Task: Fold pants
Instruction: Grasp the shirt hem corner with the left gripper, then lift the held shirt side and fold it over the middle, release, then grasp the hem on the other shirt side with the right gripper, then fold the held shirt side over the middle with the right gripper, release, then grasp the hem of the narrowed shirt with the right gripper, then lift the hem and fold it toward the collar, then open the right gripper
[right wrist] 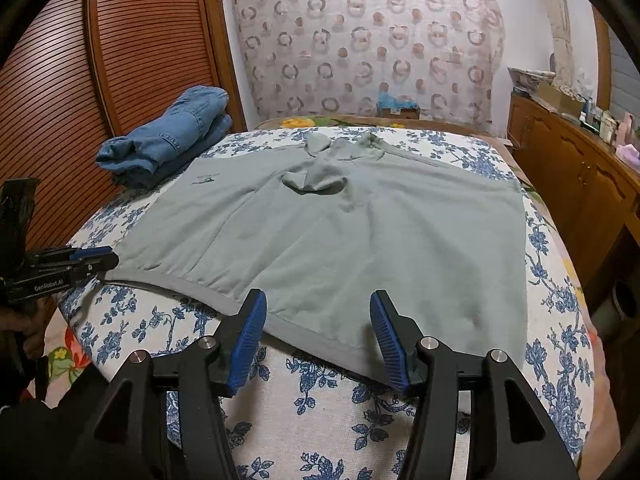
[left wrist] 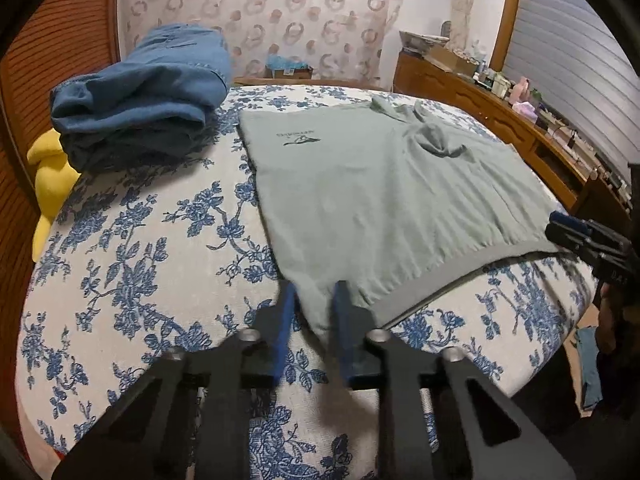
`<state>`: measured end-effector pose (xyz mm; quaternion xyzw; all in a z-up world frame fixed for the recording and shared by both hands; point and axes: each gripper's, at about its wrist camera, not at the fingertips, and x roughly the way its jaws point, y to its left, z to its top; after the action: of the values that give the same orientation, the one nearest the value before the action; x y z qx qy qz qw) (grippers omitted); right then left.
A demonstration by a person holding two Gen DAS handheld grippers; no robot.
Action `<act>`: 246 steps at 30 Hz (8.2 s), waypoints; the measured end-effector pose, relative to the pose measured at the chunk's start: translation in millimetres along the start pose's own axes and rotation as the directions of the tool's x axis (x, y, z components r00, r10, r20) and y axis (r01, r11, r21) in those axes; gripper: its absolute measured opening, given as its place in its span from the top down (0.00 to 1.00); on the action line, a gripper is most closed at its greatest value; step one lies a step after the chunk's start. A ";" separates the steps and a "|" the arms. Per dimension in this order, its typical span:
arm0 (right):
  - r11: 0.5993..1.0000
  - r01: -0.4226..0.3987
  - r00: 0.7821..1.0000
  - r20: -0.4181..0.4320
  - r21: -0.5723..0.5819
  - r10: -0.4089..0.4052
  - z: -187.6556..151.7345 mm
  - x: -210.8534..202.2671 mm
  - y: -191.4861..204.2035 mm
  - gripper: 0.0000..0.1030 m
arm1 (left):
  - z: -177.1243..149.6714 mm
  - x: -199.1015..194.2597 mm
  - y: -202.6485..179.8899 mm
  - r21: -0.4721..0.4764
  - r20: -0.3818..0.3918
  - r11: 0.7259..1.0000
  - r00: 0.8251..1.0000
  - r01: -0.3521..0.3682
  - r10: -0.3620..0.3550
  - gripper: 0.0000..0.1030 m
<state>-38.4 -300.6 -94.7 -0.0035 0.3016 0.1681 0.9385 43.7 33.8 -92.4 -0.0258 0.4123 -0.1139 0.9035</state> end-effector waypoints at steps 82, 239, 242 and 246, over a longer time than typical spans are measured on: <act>0.983 -0.174 0.984 -0.044 -0.056 0.171 9.7 27.0 31.5 0.56 | 23.8 26.7 -44.5 0.096 -0.001 0.994 0.999 0.045 -0.045 0.30; 0.911 -0.067 0.988 -0.155 -0.408 0.003 113.4 70.3 74.6 0.95 | 74.8 18.6 -41.0 0.092 0.123 0.995 0.991 0.038 -0.049 0.30; 0.922 -0.064 0.993 -0.118 -0.382 0.020 119.6 60.0 67.7 0.95 | 73.8 19.4 -43.8 0.098 0.118 0.994 0.991 0.042 -0.054 0.30; 0.944 -0.060 0.997 -0.058 -0.325 0.044 131.7 42.0 48.2 0.96 | 73.4 21.2 -49.3 0.107 0.114 0.993 0.992 0.049 -0.061 0.30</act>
<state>52.7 -227.7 -6.2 -0.1552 0.2929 0.2403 0.9123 103.2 -22.5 -52.8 0.0033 0.3514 -0.1585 0.9227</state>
